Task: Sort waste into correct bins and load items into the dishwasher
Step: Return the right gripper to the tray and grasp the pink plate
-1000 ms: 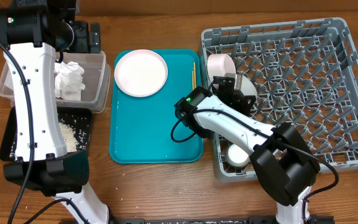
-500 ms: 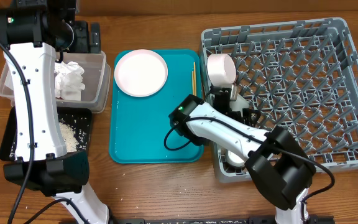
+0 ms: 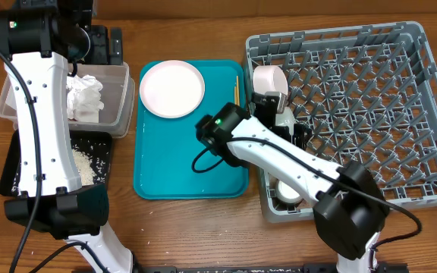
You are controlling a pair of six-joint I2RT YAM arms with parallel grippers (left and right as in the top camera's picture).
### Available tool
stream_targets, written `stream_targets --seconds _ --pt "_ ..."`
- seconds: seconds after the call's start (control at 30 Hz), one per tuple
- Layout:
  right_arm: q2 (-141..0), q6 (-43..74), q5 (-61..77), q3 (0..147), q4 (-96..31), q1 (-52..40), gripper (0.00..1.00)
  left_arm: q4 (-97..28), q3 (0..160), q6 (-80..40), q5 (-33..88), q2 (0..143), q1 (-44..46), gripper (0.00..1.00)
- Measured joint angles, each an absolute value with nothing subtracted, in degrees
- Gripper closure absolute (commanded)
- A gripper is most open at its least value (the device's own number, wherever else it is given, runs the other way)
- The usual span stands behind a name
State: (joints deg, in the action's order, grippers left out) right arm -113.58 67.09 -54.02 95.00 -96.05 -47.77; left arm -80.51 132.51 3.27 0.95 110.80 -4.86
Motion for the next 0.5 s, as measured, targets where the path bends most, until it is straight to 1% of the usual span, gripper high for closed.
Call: stream_targets --seconds 0.07,0.23,0.33,0.43,0.5 --pt "-113.23 64.75 -52.95 96.51 -92.75 -47.77 0.0 -80.51 132.51 3.27 0.95 110.8 -4.86 0.0" --pt "-113.06 55.4 -47.83 98.45 -78.83 -47.68 0.0 -80.53 132.51 3.27 0.95 110.8 -4.86 0.0" --pt "-113.06 48.62 -42.06 99.18 -69.19 -47.35 0.0 -80.53 132.51 3.27 0.93 110.8 -4.86 0.0" --pt "-113.06 44.25 -35.99 99.59 -61.52 -46.28 0.0 -80.51 132.51 3.27 0.93 110.8 -4.86 0.0" --pt "-113.06 41.87 -30.98 99.74 -56.9 -44.71 0.04 -80.51 132.51 3.27 0.86 110.8 -4.86 0.0"
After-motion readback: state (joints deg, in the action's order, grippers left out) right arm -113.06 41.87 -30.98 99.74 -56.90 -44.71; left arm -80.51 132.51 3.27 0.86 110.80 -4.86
